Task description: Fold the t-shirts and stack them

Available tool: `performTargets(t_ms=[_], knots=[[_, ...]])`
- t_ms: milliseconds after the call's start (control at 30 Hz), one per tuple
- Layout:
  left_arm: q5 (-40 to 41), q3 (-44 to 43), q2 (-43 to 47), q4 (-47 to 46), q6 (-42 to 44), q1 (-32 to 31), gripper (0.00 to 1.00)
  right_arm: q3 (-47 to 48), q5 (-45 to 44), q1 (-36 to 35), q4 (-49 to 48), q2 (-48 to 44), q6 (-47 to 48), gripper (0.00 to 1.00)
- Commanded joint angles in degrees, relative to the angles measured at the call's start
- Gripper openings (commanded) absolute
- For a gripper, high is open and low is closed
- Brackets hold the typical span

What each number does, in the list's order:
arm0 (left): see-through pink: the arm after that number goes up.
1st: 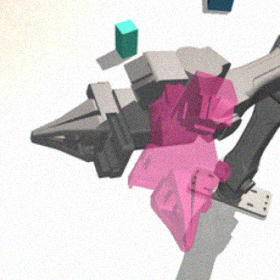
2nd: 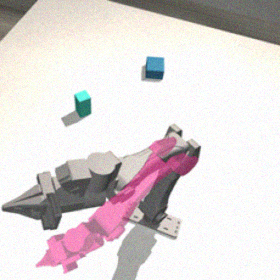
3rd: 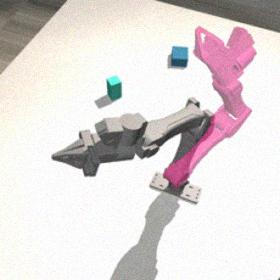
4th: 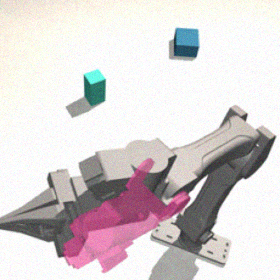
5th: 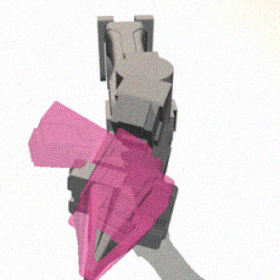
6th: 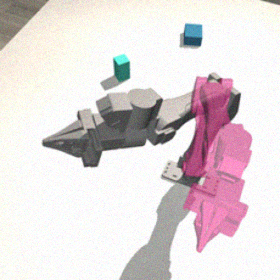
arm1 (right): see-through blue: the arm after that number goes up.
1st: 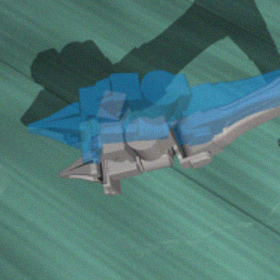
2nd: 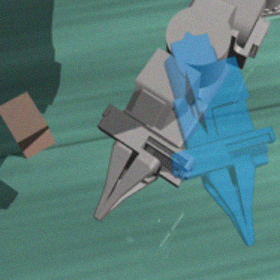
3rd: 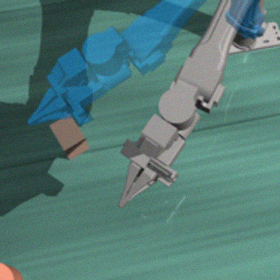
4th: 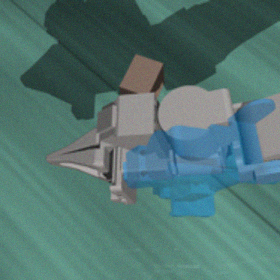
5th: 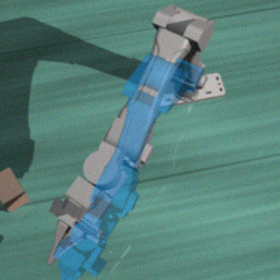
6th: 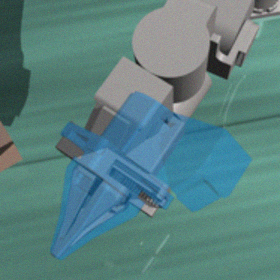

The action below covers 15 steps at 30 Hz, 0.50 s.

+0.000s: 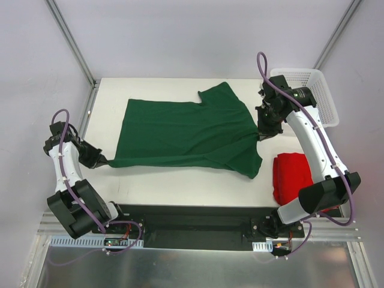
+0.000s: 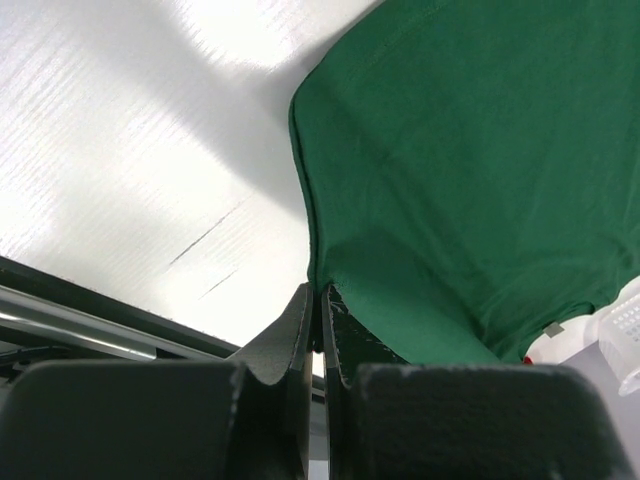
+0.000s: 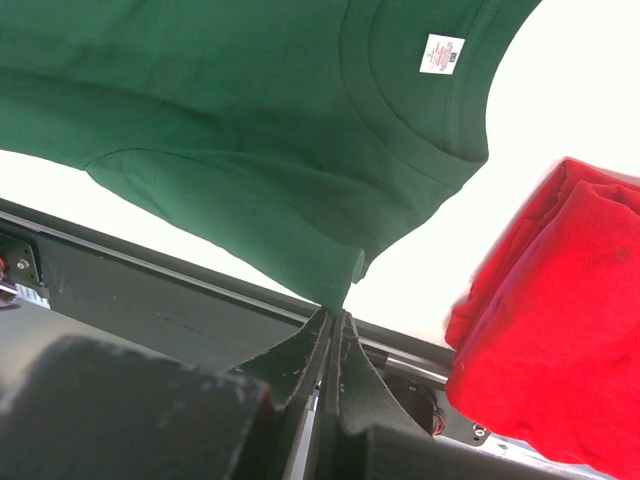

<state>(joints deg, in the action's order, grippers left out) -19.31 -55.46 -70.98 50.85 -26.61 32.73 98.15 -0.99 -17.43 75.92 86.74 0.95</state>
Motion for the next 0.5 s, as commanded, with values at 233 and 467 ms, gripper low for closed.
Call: performTargets(t_ms=[233,467], knots=[[-4.33,-4.64,-5.92,-4.18,-0.9,-0.47,0.0,3.36,-2.78,1.52,5.11,0.27,0.19,0.01],[-4.6,-11.06,-11.01,-4.27,-1.69,-3.81,0.0,2.75,-3.57,1.87,6.08,0.27,-0.25,0.01]])
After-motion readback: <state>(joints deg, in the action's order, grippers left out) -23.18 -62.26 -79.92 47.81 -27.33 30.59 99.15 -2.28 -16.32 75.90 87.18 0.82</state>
